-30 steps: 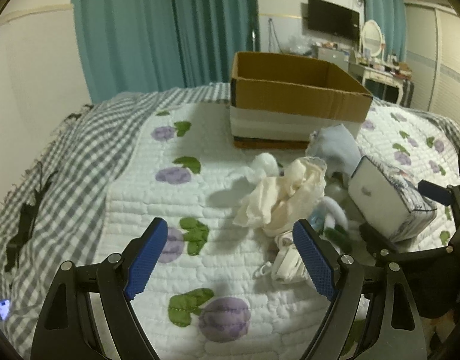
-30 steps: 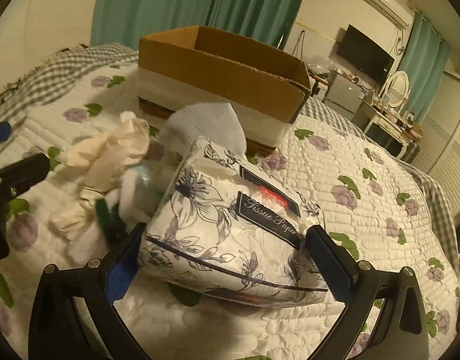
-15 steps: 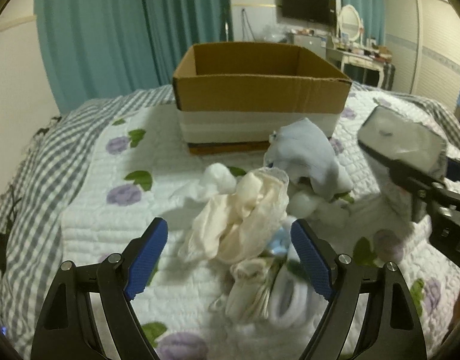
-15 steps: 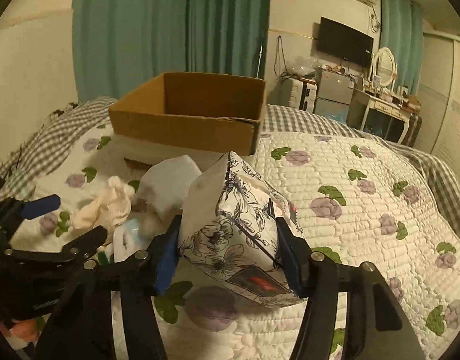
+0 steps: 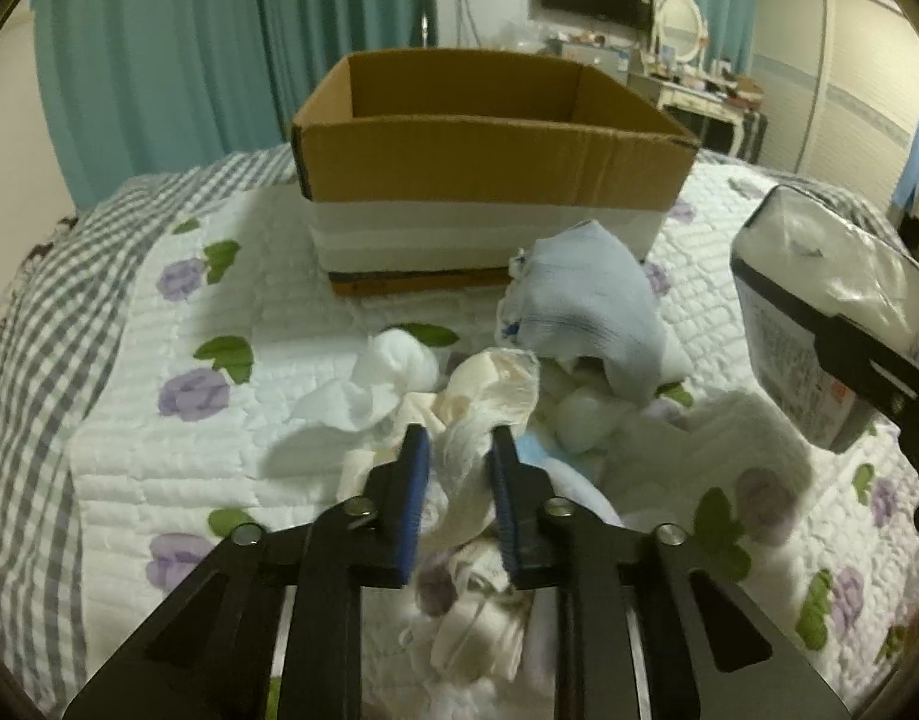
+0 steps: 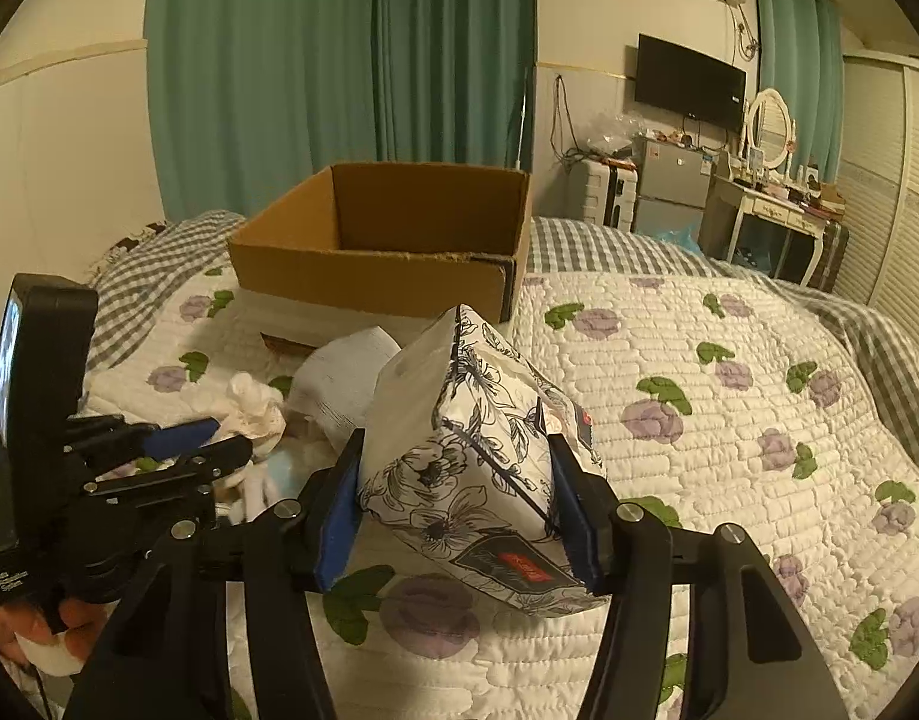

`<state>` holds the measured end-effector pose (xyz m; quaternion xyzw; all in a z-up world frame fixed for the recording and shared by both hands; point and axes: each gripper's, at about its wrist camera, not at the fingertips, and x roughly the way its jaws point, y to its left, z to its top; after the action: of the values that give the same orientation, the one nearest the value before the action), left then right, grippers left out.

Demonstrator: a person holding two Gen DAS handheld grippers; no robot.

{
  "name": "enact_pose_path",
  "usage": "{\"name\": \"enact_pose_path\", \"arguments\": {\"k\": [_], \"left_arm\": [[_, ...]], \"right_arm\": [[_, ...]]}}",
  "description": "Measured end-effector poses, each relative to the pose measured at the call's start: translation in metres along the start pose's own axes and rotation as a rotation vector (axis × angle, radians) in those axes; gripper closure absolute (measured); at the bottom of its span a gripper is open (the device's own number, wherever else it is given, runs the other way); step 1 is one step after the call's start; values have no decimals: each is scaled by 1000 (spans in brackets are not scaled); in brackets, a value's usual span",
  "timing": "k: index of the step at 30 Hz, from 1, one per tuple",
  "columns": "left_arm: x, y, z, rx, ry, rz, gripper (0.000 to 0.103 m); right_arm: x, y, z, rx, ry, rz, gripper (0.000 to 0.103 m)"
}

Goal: Organize soft objects
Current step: 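Grasp the cream lace cloth with the left tool, then carry the tissue pack with the right tool while the left tool carries the lace cloth into the box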

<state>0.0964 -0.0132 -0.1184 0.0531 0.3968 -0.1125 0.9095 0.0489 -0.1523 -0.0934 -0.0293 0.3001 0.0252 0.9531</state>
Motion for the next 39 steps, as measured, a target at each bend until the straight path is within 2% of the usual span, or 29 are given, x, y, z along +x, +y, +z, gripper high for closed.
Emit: {"name": "enact_pose_path", "arguments": {"k": [6, 12, 15, 16, 18, 20, 21, 22, 26, 32, 33, 34, 35, 37, 39], "left_arm": [[-41, -1, 5, 23, -70, -23, 89], [-96, 1, 32, 68, -189, -45, 89], [-109, 5, 41, 78, -223, -41, 89], [-111, 8, 41, 73, -230, -46, 83], [-110, 13, 38, 55, -231, -67, 82], [-101, 15, 35, 41, -192, -68, 59], [-89, 17, 32, 26, -155, -68, 44], [-88, 14, 29, 15, -142, -69, 40], [-60, 12, 14, 1, -96, -35, 40], [12, 10, -5, 21, 70, 27, 43], [24, 11, -8, 26, 93, 35, 46], [26, 12, -9, 23, 95, 31, 63], [26, 14, -9, 16, 88, 17, 71], [20, 15, -8, 22, 69, -18, 81], [8, 15, -7, 42, 35, -18, 84]], "right_arm": [[-22, 4, 9, -1, -40, 19, 50], [-56, 0, 37, 36, -127, 52, 50], [-68, -1, 48, 46, -159, 59, 50], [-71, -1, 49, 49, -166, 60, 50], [-71, -2, 48, 55, -164, 71, 50], [-67, -2, 44, 61, -150, 87, 50], [-64, -3, 42, 63, -142, 92, 50], [-60, -3, 39, 65, -130, 97, 50], [-45, -5, 31, 68, -98, 107, 50], [-24, -10, 23, 78, -59, 113, 50], [-21, -11, 22, 76, -54, 111, 50], [-18, -11, 22, 74, -49, 108, 50], [-17, -11, 21, 73, -45, 107, 50], [-15, -12, 21, 76, -41, 106, 50], [-15, -12, 22, 79, -40, 110, 50]]}}
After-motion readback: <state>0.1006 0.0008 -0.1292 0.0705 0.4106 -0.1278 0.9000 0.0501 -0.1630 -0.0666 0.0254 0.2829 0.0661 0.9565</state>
